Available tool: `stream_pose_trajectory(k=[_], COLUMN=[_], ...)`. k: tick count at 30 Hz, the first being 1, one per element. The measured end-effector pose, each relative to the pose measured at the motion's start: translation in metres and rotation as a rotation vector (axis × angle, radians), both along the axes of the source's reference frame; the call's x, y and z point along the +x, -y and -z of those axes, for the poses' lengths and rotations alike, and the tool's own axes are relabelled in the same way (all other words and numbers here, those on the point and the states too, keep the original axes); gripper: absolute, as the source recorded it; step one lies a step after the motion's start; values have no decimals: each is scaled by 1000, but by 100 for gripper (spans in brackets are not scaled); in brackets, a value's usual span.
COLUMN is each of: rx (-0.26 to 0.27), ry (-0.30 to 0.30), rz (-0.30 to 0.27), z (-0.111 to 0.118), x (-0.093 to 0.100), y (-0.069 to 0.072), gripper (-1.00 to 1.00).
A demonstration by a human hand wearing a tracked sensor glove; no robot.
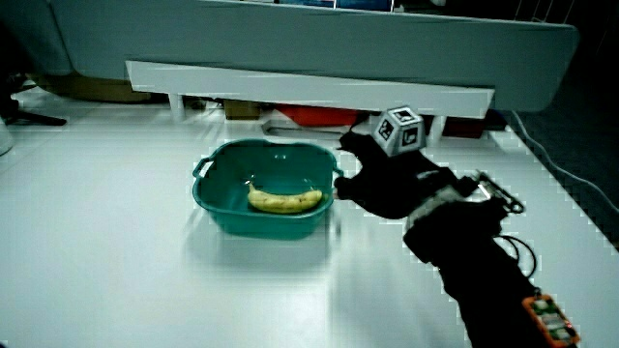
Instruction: Pick banana from plate
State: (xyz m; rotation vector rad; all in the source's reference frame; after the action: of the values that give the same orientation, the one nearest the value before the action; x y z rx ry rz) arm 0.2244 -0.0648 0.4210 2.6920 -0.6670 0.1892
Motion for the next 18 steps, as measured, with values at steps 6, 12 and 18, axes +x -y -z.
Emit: stream_pose_trajectory(k=[6,12,18], rx=[-81,-121,-99], ry=[-12,-54,-111], rz=[32,88,96], z=[-4,-16,-59], x=[-35,-68,-87], y=[9,17,28], gripper=[0,0,0])
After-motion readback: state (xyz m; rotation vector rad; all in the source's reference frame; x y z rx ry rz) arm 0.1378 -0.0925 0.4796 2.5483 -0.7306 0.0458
